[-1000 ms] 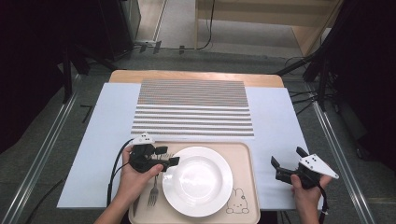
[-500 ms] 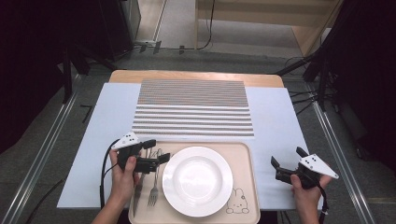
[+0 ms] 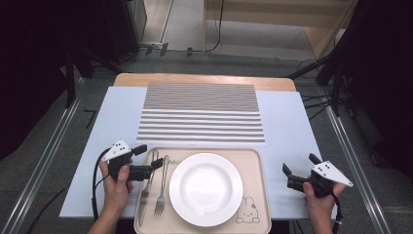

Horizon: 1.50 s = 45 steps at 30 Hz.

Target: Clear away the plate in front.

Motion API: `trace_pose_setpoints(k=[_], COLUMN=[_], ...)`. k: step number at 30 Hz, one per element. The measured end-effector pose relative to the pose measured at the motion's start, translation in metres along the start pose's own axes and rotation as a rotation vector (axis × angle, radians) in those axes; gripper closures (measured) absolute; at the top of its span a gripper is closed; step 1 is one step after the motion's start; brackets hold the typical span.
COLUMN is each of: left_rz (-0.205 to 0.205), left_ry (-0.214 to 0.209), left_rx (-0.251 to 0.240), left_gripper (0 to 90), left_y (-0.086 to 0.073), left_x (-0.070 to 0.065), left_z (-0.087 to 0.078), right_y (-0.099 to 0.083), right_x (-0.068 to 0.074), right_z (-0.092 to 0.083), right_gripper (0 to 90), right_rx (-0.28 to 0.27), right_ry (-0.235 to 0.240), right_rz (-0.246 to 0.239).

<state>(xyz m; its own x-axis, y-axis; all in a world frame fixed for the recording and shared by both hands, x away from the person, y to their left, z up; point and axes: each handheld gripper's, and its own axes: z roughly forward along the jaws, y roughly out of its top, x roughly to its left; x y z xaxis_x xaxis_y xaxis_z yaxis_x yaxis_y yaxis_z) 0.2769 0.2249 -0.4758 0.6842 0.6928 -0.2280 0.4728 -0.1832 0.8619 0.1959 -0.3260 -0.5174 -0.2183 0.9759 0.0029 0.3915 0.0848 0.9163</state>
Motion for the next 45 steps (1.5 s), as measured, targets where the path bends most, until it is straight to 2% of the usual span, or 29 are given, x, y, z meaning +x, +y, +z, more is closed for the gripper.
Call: trace_pose_setpoints(k=[10, 17, 19, 20, 22, 28, 31, 33, 36, 38, 41, 45], left_rz=[-0.004, 0.012, 0.014, 0.014, 0.01, 0.004, 0.02, 0.041, 0.031, 0.009, 0.014, -0.003], left_ry=[0.045, 0.09, 0.116, 0.122, 0.11, 0.137, 0.167, 0.2, 0.212, 0.207, 0.227, 0.215], left_rx=[0.001, 0.013, 0.013, 0.012, 0.012, 0.001, -0.005, 0.009, -0.004, -0.023, -0.033, -0.049], left_gripper=[12.6, 12.6, 12.6, 12.0, 4.5, 3.5, 3.5, 3.5, 3.5, 3.4, 3.4, 3.4], left_y=[-0.007, -0.015, -0.018, -0.019, -0.021, -0.025, -0.028, -0.03, -0.033, -0.033, -0.037, -0.042], left_x=[0.012, 0.018, 0.021, 0.022, 0.025, 0.03, 0.03, 0.03, 0.033, 0.036, 0.042, 0.048], left_z=[-0.009, -0.017, -0.02, -0.022, -0.025, -0.037, -0.042, -0.045, -0.054, -0.062, -0.072, -0.082], right_y=[0.0, 0.0, 0.0, 0.0, 0.0, 0.0, 0.0, 0.0, -0.001, -0.001, -0.002, -0.003], right_x=[0.0, 0.0, 0.0, 0.0, 0.0, 0.0, 0.0, 0.0, 0.0, 0.0, 0.0, 0.0], right_z=[0.0, 0.0, 0.0, 0.0, 0.0, 0.0, 0.0, 0.0, -0.001, -0.002, -0.002, -0.003], right_gripper=[0.0, 0.0, 0.0, 0.0, 0.0, 0.0, 0.0, 0.0, 0.0, 0.0, 0.0, 0.0], right_rx=[0.002, 0.001, 0.002, 0.001, 0.002, 0.003, 0.001, 0.003, 0.004, 0.004, 0.002, -0.008], right_ry=[0.0, 0.0, 0.0, -0.001, -0.001, 0.0, -0.002, -0.006, -0.009, -0.01, -0.019, -0.033], right_rz=[0.001, 0.005, 0.003, 0.004, 0.004, 0.0, 0.001, 0.005, 0.003, 0.002, -0.002, 0.002])
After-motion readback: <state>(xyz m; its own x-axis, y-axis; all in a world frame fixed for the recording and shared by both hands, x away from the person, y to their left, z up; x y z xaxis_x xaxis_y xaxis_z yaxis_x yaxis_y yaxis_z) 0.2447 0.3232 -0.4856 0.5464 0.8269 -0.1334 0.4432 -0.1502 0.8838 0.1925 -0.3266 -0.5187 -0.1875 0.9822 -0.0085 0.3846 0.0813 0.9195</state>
